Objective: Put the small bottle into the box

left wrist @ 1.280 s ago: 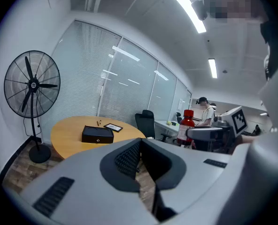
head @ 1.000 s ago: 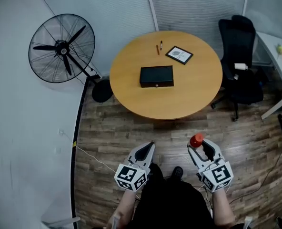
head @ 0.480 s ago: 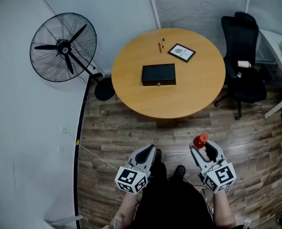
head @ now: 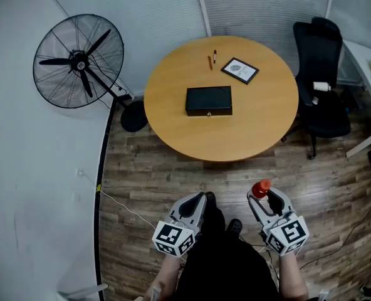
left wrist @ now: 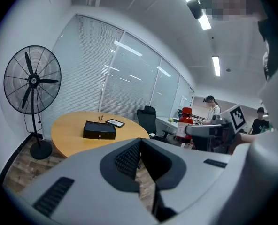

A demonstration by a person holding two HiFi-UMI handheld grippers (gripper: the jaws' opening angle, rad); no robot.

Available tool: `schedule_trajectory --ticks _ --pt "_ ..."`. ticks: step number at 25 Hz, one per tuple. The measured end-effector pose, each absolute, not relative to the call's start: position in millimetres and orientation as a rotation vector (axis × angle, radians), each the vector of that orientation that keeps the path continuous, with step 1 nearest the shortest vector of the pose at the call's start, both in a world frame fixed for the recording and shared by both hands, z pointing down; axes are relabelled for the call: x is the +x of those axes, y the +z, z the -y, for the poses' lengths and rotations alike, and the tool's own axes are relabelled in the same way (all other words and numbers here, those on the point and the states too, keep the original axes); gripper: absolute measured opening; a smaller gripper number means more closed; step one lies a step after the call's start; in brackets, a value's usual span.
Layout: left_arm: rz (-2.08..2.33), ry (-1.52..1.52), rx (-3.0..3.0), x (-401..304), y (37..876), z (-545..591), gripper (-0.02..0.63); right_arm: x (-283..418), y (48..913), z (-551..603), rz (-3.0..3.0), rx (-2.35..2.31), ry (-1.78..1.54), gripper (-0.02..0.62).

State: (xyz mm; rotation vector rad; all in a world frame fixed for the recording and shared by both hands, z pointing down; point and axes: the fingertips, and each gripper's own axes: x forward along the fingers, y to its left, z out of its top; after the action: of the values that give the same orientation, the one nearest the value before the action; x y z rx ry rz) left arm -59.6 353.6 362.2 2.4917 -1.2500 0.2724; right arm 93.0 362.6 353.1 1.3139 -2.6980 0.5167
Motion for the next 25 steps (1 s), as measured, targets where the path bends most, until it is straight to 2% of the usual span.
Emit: schedule_trajectory --ticks 25 --pt "1.094 0.226 2.549 -108.3 361.2 -176.2 -0.005 34.4 334.2 -206.2 2.603 1.436 0.47 0.206"
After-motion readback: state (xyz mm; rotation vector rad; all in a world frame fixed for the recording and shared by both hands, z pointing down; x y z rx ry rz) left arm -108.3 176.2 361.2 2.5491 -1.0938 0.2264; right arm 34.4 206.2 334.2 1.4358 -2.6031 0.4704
